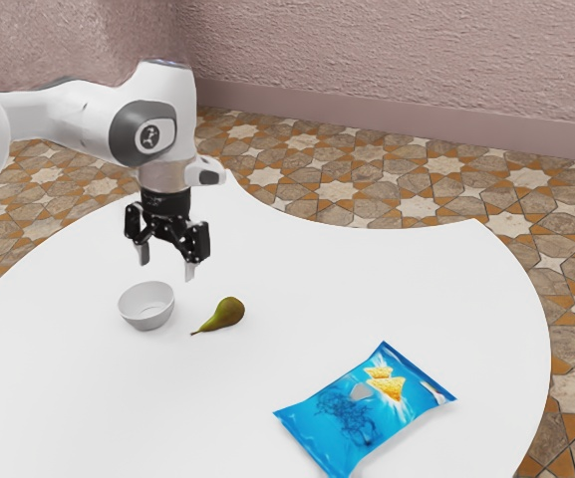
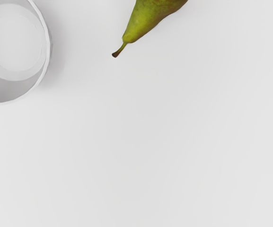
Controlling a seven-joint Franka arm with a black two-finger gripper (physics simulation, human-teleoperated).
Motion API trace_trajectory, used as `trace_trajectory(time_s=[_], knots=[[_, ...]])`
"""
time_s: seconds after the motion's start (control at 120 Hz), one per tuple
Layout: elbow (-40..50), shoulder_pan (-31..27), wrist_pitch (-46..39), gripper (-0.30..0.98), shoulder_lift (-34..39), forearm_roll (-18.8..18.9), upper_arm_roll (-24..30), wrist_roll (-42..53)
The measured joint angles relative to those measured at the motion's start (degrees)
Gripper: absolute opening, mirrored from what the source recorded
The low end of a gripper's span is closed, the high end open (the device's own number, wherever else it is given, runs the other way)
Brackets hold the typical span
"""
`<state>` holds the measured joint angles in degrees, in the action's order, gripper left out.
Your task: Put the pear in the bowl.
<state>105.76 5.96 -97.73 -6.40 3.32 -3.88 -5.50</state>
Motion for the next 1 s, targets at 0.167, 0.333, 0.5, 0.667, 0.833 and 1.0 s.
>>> trace_trajectory(time_s=[0.167,0.333,0.5,0.667,0.833,1.0], knots=[[1.9,-1.2,-8.2,0.69,-4.1,-0.3,0.2,3.4],[3.7,-1.1,-15.2,0.69,-6.6,-0.4,1.2,6.9],[3.8,-1.2,-20.5,0.69,-9.8,-0.5,1.6,10.3],[5.9,-1.2,-23.8,0.69,-10.8,-2.4,1.6,13.3],[3.0,-2.8,-26.4,0.69,-14.8,-2.9,1.6,16.9],[0.0,-3.3,-27.6,0.69,-18.1,-3.1,1.9,20.2]])
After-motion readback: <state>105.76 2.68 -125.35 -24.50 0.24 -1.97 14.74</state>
